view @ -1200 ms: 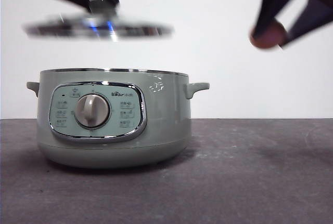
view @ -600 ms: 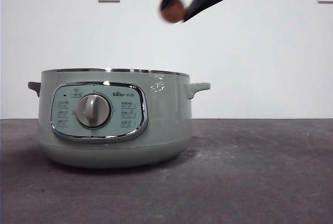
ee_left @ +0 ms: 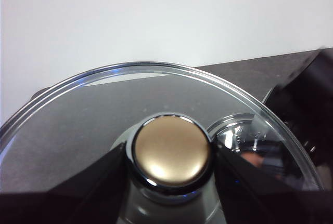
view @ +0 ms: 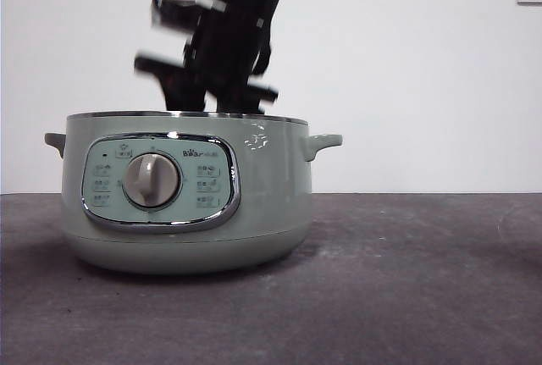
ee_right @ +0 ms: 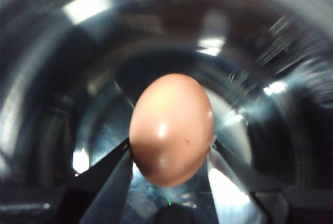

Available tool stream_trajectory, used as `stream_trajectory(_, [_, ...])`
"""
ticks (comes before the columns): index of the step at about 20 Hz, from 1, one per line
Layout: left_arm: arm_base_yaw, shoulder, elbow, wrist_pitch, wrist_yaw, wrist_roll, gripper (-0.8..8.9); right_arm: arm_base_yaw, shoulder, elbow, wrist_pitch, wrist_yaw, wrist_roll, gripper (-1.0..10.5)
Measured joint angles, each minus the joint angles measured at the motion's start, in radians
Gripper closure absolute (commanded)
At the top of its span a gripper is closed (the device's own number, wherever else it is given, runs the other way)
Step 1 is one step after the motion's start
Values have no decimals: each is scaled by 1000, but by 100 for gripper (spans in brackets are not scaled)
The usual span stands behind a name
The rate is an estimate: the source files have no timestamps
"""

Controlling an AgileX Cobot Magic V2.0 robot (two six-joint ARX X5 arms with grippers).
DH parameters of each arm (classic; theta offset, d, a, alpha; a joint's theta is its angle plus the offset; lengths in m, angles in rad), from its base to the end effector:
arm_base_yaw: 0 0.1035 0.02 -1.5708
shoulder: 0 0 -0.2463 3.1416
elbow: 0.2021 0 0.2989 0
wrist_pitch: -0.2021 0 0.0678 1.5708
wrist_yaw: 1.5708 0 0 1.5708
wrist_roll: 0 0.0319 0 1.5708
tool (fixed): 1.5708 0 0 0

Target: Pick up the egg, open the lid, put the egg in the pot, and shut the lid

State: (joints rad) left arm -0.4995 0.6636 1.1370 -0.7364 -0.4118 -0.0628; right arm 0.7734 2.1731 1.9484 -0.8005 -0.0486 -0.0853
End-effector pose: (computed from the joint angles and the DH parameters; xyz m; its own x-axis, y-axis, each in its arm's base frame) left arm 0.1404 -0.0620 0.4169 0.9685 -0.0725 -0.2382 0.0852 0.9954 0.0433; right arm 0.3639 0.3574 0.2145 0.3369 0.3968 -0.8538 -0.7653 0.6437 -0.0028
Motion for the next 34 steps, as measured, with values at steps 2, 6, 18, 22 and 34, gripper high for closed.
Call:
stream_trajectory(2, [0,0,0,-1,0,0,822,10,32,0,0,3,-20,959])
stream_trajectory(6, [0,0,0,-28,0,0,822,18,47,0,2,26,-41,935])
stream_trajectory(18, [0,16,0,-32,0,0,822,7,-27,0,-53,27,-4,475])
stream_trajectory(22, [0,113,0,46,51,0,822,-73,-291,7,-188,130,2,475])
stream_trajectory(34, [0,544,0,397,322,-36,822,-270,-607,7,-311,131,86,476])
